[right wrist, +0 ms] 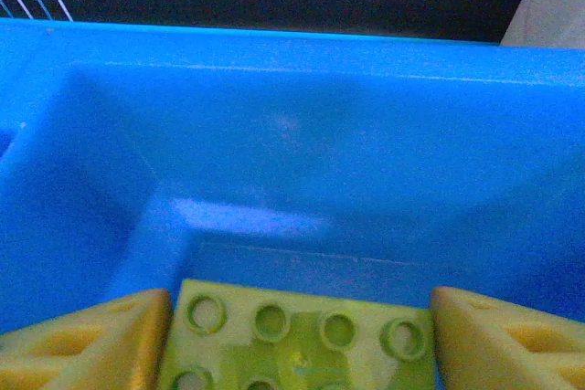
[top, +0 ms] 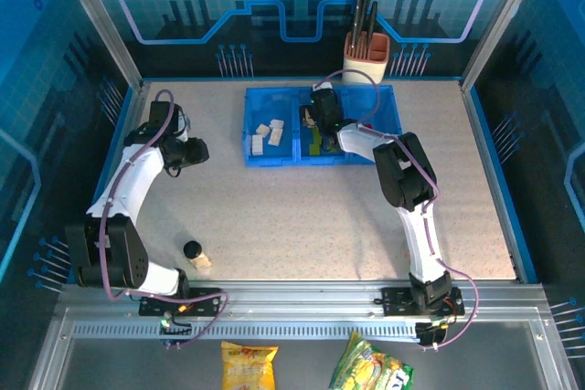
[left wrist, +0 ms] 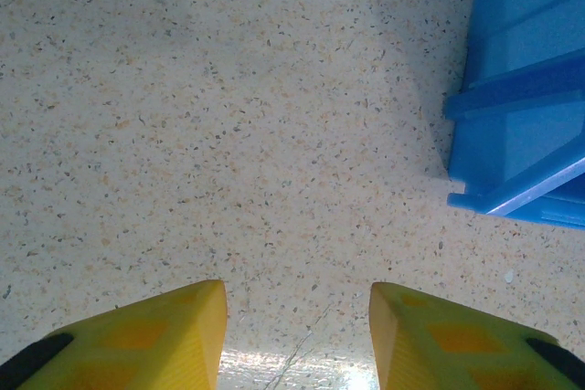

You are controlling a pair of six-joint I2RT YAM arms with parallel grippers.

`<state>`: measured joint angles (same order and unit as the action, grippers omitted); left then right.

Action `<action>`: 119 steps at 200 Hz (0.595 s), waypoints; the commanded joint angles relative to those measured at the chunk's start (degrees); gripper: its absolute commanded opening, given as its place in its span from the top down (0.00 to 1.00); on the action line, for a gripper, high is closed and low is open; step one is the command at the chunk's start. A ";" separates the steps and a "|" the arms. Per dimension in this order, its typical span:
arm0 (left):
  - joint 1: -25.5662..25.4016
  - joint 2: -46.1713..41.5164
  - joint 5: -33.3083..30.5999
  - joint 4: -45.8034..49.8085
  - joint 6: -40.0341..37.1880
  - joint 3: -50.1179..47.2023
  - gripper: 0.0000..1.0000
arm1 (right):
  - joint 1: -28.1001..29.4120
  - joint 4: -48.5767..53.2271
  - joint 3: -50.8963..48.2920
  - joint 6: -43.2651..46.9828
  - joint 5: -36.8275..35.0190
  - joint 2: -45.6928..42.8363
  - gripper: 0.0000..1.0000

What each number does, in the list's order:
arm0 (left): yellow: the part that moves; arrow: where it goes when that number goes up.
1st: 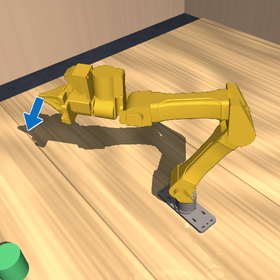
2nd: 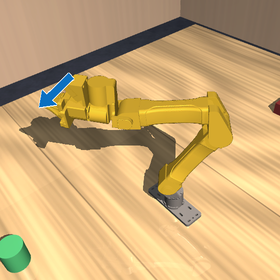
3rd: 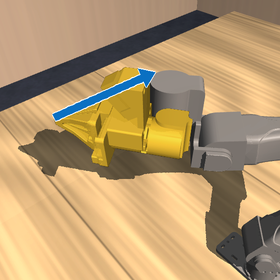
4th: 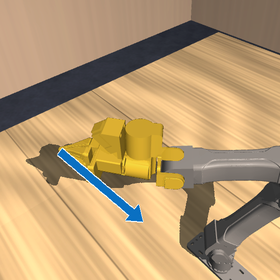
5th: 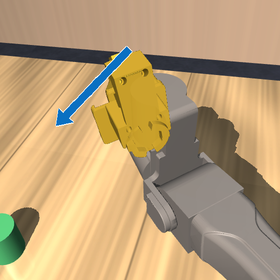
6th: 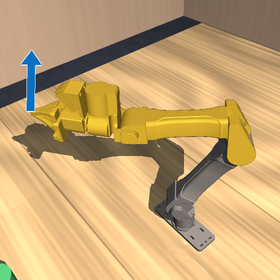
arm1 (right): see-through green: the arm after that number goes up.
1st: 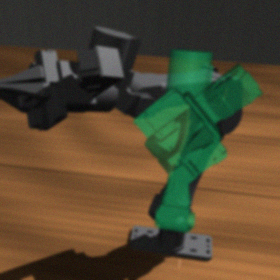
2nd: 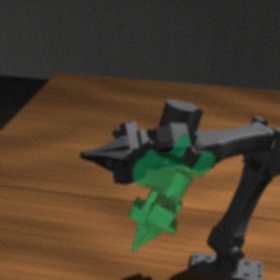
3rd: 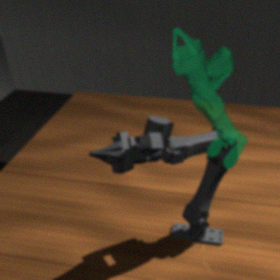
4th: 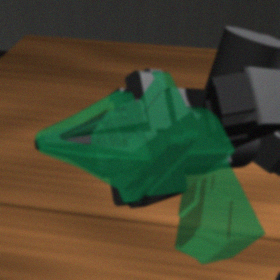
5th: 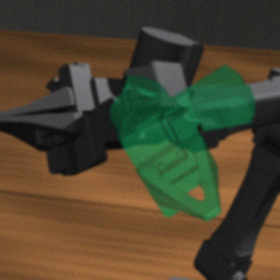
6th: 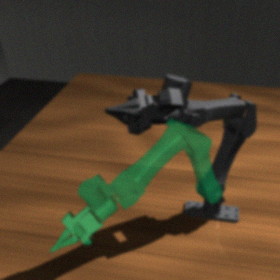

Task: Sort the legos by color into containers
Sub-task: Place the lego in the container.

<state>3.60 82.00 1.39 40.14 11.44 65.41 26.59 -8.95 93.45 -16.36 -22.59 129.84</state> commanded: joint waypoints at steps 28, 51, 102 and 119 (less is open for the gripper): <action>0.54 -2.19 1.35 -0.31 -1.16 -0.99 0.52 | 0.48 -1.81 0.16 2.35 -0.86 -2.93 0.22; 0.59 -2.55 1.75 -0.35 -0.90 -1.07 0.52 | 0.49 -1.08 -0.79 3.31 0.08 -5.91 0.22; 0.53 -3.69 1.82 2.15 0.72 0.65 0.41 | -0.10 5.96 -3.50 6.59 1.62 -14.27 0.17; 0.49 -3.51 2.75 3.82 1.77 2.14 0.40 | -1.19 8.98 -5.19 6.45 2.10 -17.36 0.15</action>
<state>3.60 79.94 2.09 40.64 11.99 65.43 26.48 -4.95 90.48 -11.40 -21.58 117.99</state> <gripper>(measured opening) 0.588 0.841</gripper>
